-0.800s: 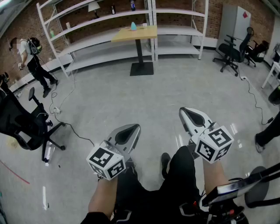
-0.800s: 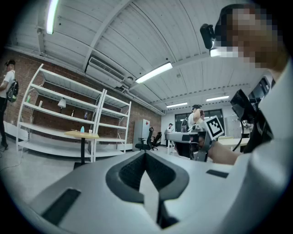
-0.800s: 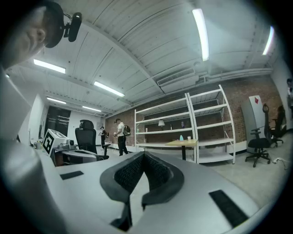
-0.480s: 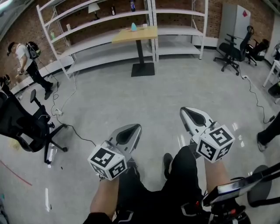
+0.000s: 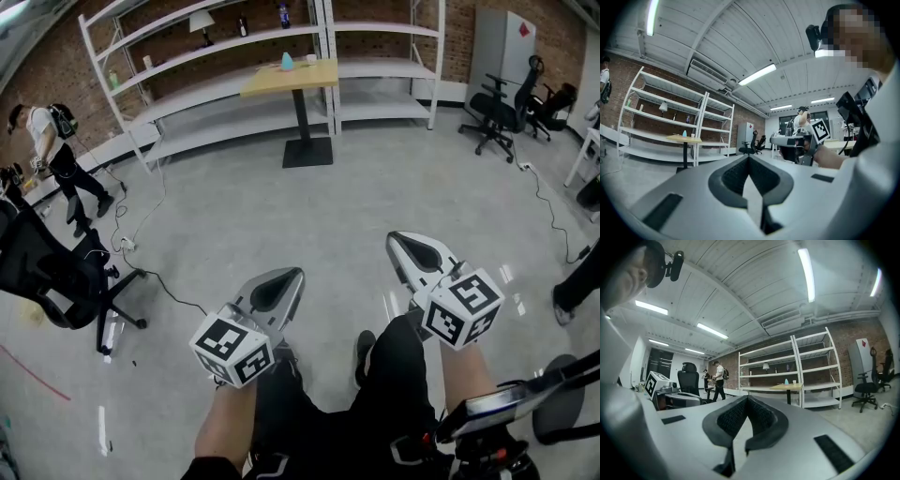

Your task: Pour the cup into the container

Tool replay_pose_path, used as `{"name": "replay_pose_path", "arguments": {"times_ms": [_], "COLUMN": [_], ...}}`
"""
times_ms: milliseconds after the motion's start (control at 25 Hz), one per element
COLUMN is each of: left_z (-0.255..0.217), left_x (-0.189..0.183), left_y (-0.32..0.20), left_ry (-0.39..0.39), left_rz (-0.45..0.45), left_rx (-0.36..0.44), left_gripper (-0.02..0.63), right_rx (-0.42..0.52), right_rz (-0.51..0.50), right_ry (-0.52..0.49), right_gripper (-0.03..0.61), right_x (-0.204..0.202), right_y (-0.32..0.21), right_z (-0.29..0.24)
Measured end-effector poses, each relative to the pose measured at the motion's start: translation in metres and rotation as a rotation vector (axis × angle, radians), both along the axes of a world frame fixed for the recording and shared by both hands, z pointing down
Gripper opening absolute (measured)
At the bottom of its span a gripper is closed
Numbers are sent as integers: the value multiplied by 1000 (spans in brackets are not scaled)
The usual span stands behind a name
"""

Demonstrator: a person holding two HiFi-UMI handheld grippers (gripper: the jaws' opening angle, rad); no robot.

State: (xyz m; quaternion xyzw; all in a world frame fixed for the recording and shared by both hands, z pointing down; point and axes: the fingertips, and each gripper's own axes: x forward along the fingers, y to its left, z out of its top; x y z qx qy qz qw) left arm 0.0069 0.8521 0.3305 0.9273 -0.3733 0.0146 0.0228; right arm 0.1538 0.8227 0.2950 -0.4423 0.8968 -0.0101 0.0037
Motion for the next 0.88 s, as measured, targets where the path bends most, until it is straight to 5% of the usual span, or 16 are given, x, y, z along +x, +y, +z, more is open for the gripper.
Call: {"name": "replay_pose_path", "arguments": {"times_ms": [440,880], "left_z": [24,60], "left_x": [-3,-1], "left_y": [-19,-106], "left_ry": [5,10], "left_rz": [-2,-2], "left_rx": [-55,-146], "left_gripper": [-2,-2], "right_rx": [-40,-96], "right_rz": [-14,-64], "right_ry": [-18,-26], "right_gripper": [2,2], "right_x": [-5,-12], "right_y": [-18,-110], "right_z": [19,54]}}
